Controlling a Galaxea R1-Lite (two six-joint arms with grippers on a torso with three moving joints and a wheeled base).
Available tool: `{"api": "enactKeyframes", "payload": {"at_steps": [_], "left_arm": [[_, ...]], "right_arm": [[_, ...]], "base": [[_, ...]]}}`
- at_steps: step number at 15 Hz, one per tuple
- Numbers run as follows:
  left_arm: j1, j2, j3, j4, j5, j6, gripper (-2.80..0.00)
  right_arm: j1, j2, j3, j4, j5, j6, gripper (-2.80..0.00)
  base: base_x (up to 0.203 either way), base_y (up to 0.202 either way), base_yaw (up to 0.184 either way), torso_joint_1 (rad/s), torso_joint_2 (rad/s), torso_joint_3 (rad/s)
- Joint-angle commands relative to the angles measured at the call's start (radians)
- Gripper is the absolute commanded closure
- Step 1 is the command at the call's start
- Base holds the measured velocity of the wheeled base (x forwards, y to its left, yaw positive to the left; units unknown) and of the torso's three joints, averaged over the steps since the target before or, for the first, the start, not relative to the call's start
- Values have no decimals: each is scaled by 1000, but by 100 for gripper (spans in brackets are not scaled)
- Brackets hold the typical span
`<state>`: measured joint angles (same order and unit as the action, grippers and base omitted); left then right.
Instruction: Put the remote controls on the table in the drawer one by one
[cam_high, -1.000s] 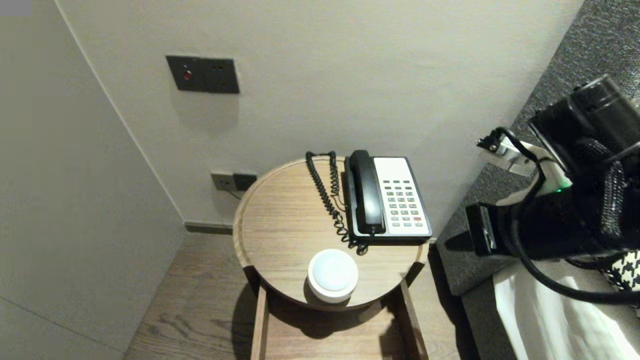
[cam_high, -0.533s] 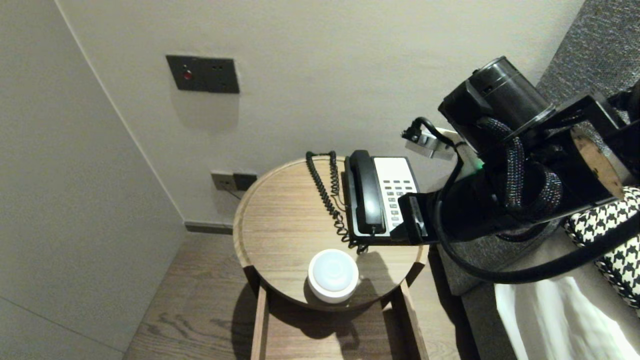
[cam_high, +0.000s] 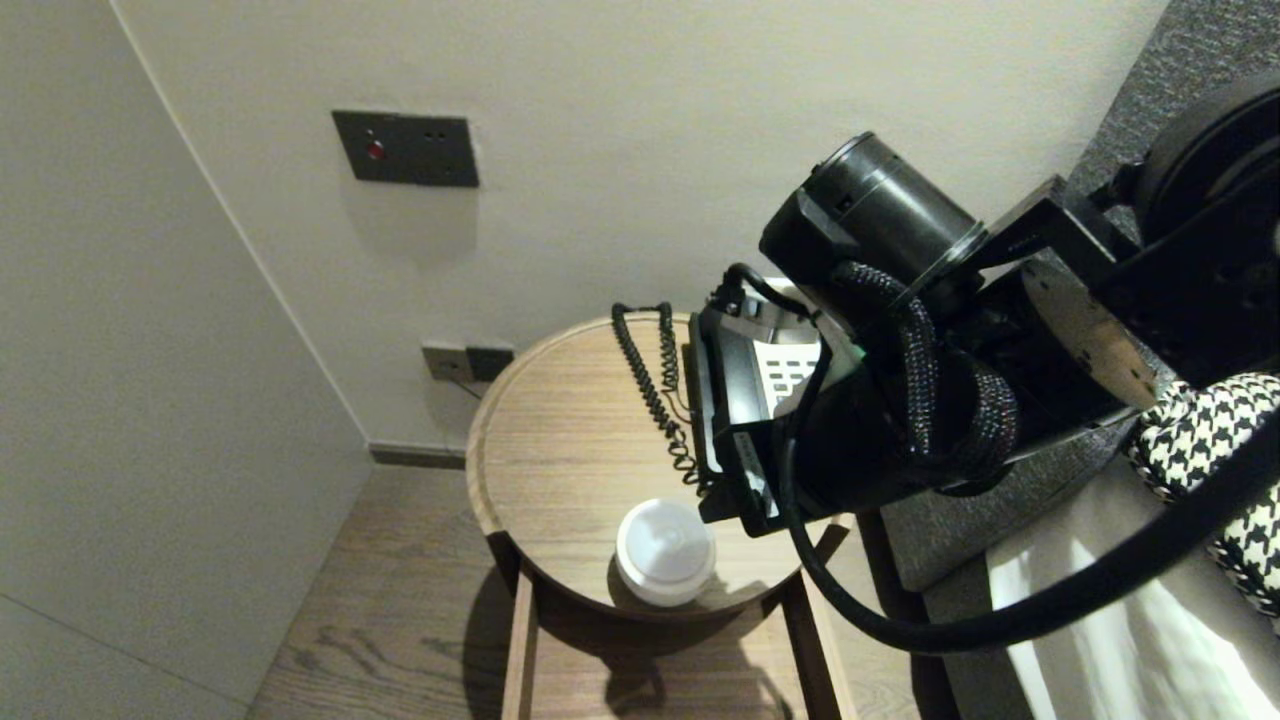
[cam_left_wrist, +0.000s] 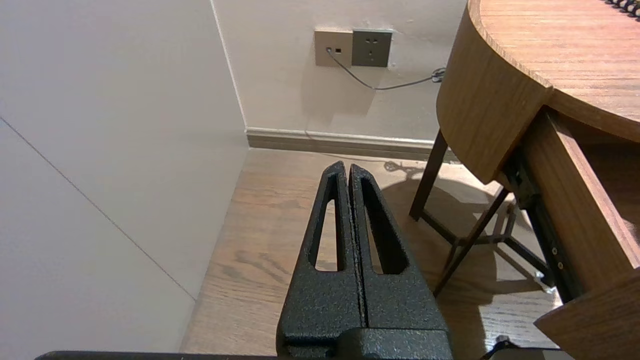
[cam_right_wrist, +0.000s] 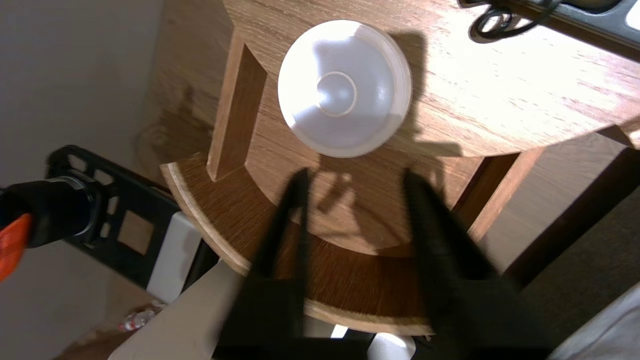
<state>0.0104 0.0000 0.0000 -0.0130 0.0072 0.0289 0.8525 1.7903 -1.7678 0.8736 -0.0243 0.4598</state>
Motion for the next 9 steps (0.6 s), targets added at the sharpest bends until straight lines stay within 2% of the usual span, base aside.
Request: {"api": "enactKeyframes", "payload": {"at_steps": [1, 6, 9], "left_arm": [[0, -2, 2, -1, 0, 0, 0], [0, -2, 0, -1, 0, 0, 0], [0, -2, 0, -1, 0, 0, 0]], "right_arm": [[20, 56, -18, 4, -33, 3, -280], [55, 126, -81, 30, -168, 5, -280], [59, 130, -88, 34, -178, 2, -280]], "base": [[0, 0, 0, 0, 0, 0], [0, 0, 0, 0, 0, 0], [0, 0, 0, 0, 0, 0]]}}
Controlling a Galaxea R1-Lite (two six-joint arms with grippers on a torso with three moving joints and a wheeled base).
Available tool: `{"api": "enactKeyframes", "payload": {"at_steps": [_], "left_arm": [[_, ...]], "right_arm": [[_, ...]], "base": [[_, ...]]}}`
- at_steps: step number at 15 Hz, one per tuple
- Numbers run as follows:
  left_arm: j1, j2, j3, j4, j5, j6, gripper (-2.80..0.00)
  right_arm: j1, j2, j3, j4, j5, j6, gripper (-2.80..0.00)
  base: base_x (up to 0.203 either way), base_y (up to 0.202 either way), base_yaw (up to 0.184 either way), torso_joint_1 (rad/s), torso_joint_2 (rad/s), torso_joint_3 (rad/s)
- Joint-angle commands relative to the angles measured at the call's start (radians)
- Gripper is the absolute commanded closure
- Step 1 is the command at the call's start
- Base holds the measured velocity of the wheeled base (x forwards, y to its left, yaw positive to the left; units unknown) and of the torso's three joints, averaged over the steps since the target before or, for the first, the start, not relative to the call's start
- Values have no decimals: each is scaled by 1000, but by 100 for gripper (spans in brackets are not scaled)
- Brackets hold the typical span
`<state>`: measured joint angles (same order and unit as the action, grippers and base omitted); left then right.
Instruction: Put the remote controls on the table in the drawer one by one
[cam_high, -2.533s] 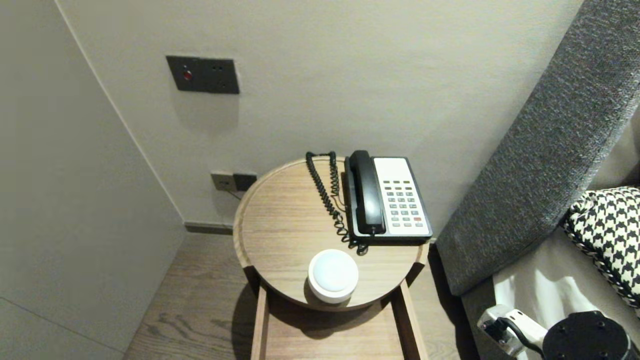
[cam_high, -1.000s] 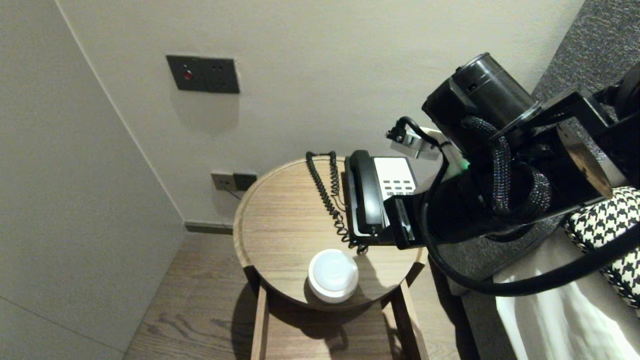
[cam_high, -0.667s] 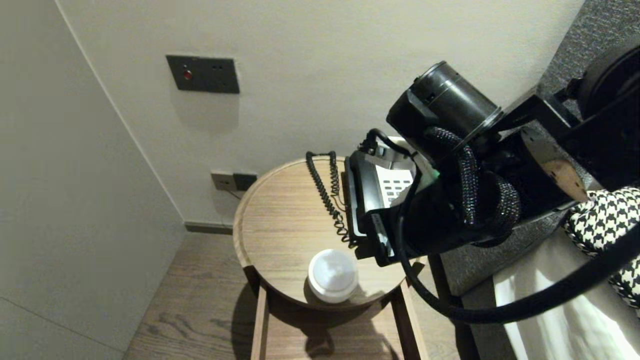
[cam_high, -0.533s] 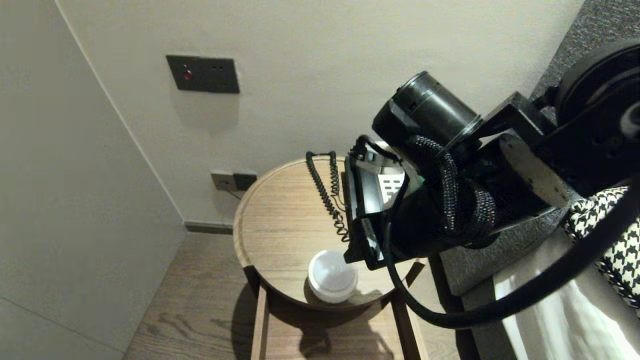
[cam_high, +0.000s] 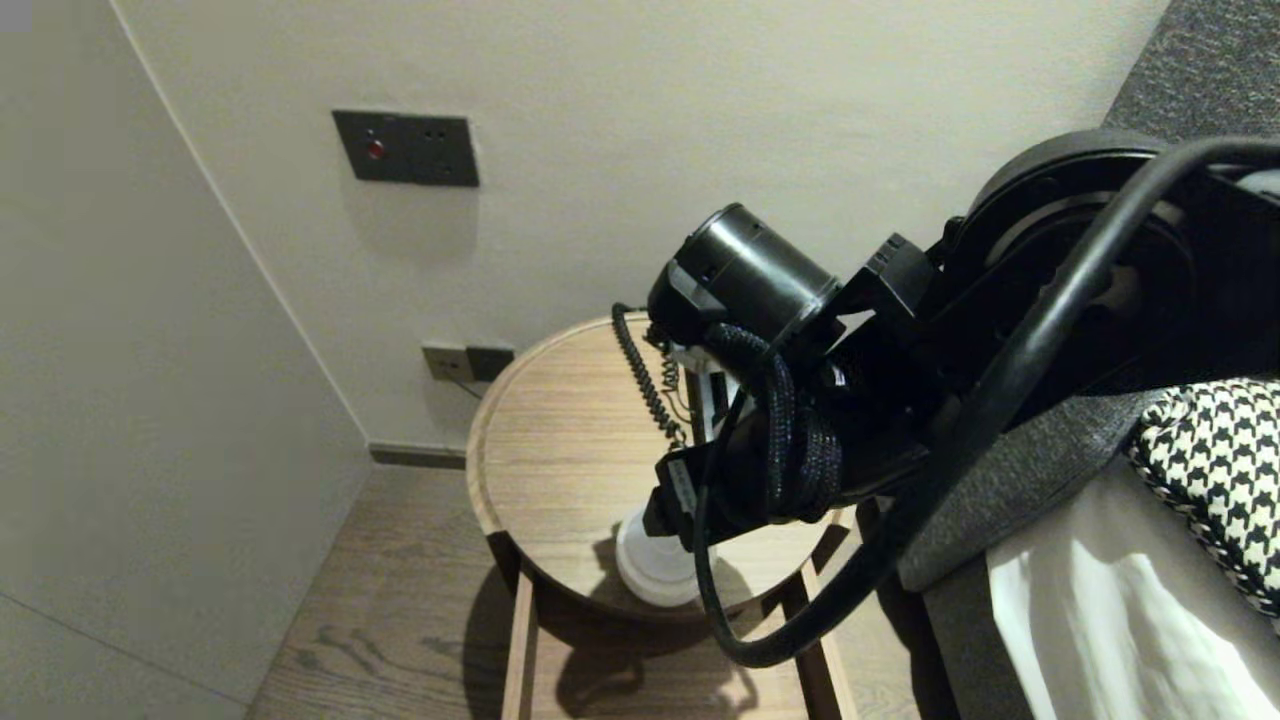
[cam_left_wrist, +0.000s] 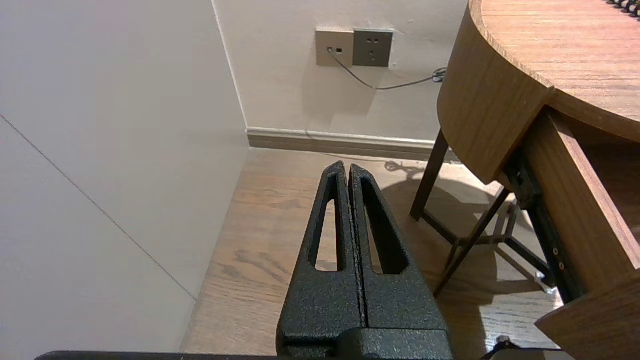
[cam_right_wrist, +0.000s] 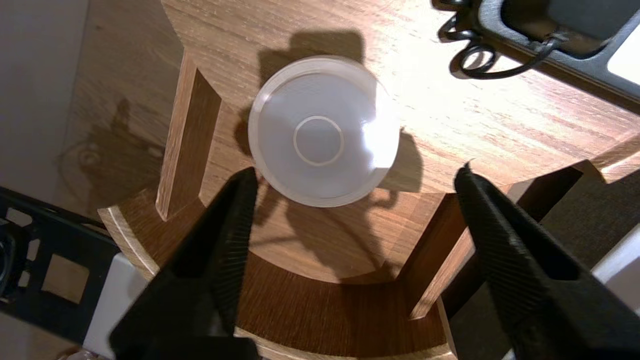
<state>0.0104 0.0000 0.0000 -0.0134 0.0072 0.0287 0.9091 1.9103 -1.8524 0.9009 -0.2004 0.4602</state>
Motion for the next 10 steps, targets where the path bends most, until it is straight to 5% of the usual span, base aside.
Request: {"api": "enactKeyframes", "payload": {"at_steps": [1, 10], "left_arm": [[0, -2, 0, 0, 1, 0, 0], [0, -2, 0, 0, 1, 0, 0]], "right_arm": [[1, 12, -1, 7, -2, 2, -280], [5, 36, 9, 7, -24, -29, -280]], "base": [[0, 0, 0, 0, 0, 0], [0, 0, 0, 0, 0, 0]]}}
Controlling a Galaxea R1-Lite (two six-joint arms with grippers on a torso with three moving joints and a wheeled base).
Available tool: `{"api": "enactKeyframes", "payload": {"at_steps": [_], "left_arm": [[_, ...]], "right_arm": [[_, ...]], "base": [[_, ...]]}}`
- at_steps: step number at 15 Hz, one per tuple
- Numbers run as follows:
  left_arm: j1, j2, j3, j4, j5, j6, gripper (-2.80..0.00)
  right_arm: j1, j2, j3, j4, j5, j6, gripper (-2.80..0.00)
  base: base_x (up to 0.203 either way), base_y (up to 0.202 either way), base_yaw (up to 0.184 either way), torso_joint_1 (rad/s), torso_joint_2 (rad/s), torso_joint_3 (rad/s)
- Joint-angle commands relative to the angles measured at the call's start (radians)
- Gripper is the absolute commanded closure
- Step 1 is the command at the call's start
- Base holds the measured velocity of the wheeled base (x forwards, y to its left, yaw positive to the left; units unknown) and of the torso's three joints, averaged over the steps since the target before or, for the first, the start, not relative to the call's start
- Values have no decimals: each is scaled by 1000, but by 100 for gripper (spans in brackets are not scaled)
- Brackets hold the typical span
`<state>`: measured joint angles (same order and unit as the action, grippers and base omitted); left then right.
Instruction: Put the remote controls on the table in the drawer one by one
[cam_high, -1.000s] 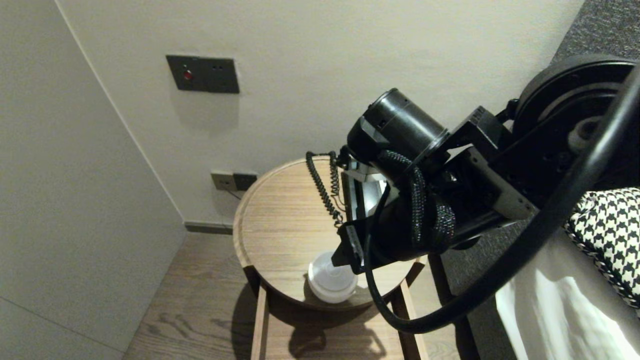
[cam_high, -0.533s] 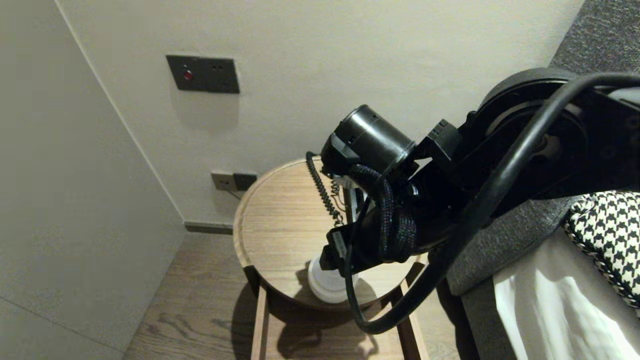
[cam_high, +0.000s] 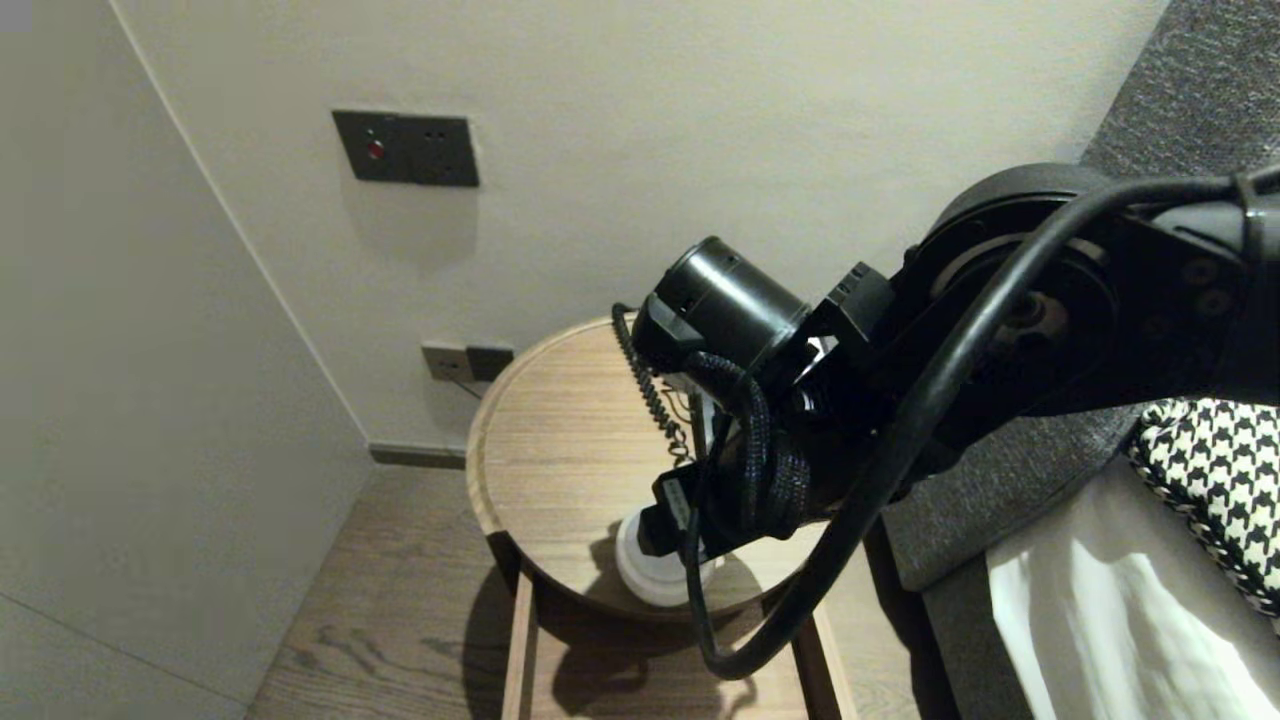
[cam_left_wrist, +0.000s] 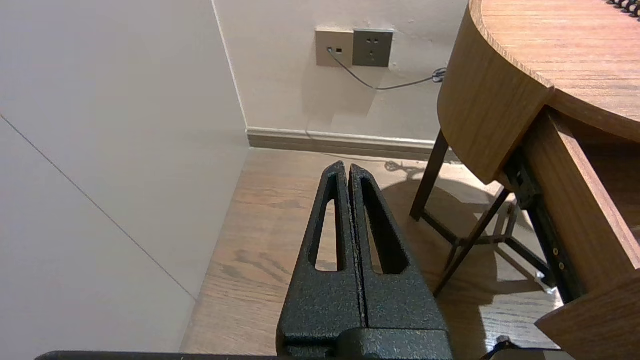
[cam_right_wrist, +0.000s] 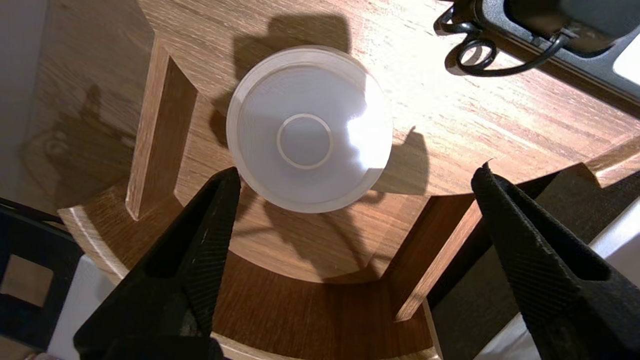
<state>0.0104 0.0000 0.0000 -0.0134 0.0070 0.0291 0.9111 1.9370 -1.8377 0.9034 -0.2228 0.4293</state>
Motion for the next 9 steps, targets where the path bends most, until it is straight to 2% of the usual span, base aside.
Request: {"api": "enactKeyframes", "payload": {"at_steps": [1, 9], "left_arm": [[0, -2, 0, 0, 1, 0, 0], [0, -2, 1, 0, 1, 0, 0]], "right_arm": [[16, 18, -13, 3, -1, 2, -280], [40, 63, -9, 4, 0, 2, -280]], "base": [[0, 0, 0, 0, 0, 0], [0, 0, 0, 0, 0, 0]]}}
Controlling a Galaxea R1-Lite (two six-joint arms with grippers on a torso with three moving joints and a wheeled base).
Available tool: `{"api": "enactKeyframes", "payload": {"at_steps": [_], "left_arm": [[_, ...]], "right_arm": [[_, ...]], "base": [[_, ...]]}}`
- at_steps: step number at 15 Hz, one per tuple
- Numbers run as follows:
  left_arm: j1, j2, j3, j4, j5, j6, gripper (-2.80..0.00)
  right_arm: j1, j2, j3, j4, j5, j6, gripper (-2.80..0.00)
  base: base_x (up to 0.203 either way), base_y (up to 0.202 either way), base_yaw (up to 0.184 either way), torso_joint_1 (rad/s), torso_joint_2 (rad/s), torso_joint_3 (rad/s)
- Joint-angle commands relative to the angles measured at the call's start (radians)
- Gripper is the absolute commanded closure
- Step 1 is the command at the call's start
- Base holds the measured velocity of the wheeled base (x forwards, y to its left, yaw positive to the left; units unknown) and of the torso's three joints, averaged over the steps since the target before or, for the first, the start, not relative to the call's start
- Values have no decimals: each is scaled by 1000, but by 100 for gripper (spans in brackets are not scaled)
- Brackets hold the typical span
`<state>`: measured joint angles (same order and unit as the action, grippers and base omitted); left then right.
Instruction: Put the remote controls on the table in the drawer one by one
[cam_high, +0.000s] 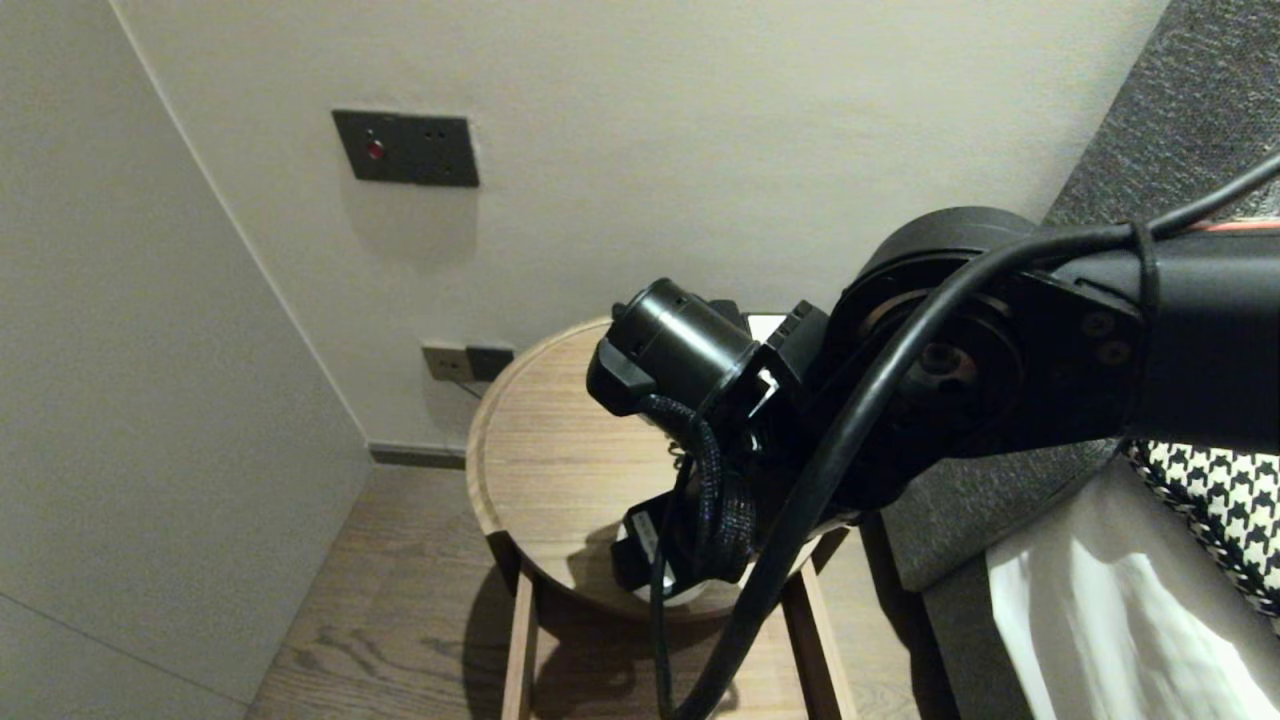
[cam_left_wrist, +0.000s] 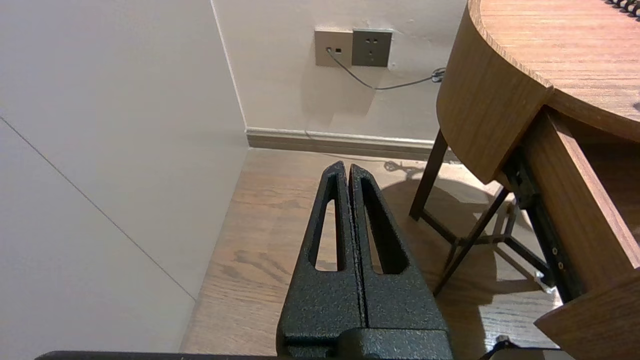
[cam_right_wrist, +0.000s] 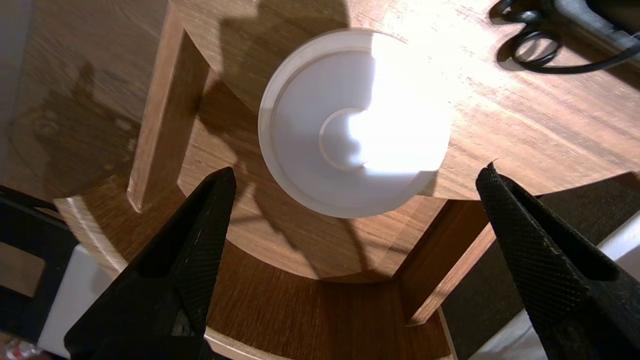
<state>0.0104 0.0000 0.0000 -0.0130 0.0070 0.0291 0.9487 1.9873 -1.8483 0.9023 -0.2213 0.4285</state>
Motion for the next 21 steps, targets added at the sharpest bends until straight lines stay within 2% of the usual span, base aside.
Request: {"api": "enactKeyframes", "payload": {"at_steps": [1, 21], "left_arm": [[0, -2, 0, -1, 1, 0, 0], [0, -2, 0, -1, 1, 0, 0]], "right_arm": [[2, 18, 0, 4, -1, 3, -280], [-7, 96, -25, 0, -1, -7, -280]], "base": [[0, 0, 0, 0, 0, 0], [0, 0, 0, 0, 0, 0]]}}
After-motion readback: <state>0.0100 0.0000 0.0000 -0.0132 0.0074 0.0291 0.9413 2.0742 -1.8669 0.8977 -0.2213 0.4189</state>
